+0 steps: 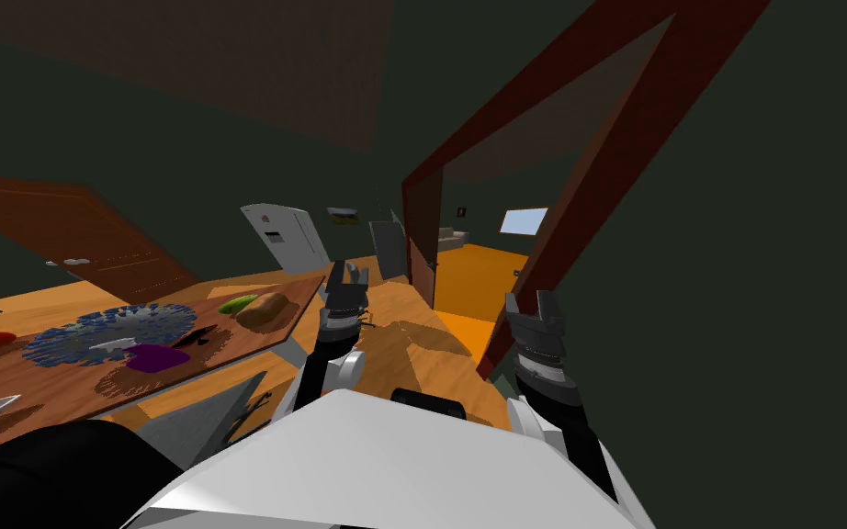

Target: Push the door open

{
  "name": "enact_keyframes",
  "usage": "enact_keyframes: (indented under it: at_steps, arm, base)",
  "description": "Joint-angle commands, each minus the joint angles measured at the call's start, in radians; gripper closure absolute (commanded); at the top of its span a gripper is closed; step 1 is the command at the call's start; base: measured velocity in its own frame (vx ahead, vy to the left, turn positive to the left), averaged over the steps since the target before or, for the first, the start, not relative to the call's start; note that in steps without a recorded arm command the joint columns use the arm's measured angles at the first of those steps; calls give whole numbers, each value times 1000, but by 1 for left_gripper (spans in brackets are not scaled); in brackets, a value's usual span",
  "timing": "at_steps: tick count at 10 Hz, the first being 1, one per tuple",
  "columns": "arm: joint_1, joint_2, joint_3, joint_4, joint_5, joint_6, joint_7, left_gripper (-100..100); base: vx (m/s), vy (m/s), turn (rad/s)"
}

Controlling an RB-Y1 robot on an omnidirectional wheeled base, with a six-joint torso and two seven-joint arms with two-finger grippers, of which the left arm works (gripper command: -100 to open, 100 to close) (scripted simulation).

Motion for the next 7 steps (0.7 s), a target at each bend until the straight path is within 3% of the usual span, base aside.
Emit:
enact_keyframes:
  at_steps: [1,7]
  arm:
    - [-13,14,-10,35,-3,-6,4,-100]
    - [-53,48,-43,147,-14,-25,18,-100]
  base:
    - [174,105,-54]
    - [153,24,-13]
